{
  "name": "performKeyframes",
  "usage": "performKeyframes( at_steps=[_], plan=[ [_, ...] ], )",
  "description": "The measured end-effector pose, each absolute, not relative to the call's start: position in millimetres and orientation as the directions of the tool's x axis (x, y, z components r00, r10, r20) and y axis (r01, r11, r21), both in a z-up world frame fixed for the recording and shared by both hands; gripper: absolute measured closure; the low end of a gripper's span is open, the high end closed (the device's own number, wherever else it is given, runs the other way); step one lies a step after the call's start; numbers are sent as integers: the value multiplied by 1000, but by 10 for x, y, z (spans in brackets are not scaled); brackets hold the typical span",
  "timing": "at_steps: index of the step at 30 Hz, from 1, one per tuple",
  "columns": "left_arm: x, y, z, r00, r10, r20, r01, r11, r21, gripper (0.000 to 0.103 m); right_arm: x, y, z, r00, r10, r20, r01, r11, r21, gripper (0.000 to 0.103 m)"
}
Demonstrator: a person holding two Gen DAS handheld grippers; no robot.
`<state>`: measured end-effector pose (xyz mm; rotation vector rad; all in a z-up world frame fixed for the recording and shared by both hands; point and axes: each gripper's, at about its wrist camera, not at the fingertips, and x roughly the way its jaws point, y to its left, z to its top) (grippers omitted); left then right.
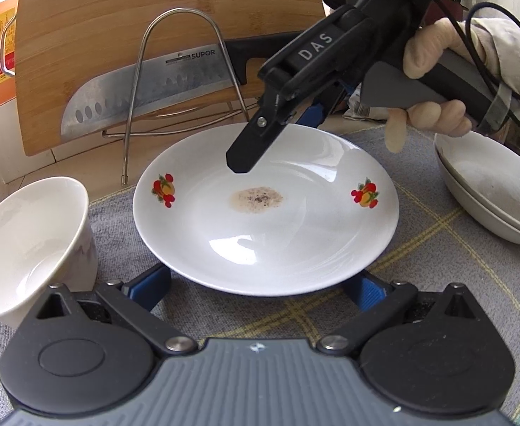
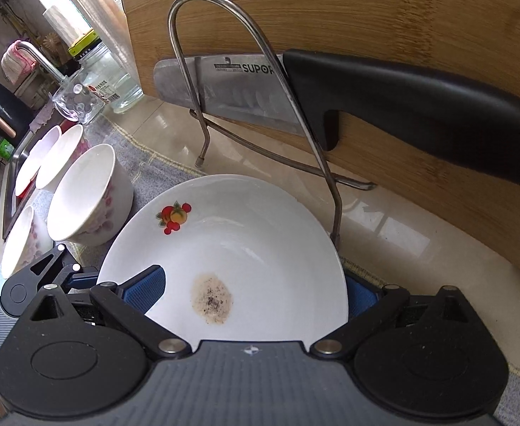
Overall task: Organize plates and bowls
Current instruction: 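Close the right tool on the stained plate's rim, then lift the stained plate off the towel with the right tool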
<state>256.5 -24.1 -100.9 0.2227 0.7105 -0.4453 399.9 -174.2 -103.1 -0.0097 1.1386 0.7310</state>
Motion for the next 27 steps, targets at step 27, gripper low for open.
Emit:
performKeyframes(
  at_steps=[27],
  plan=[
    [2559,-248,-1003,664,-348,-662,495,868,40,1,4121,-1635,-1032,179,527,-831,-557,750,356,0]
  ],
)
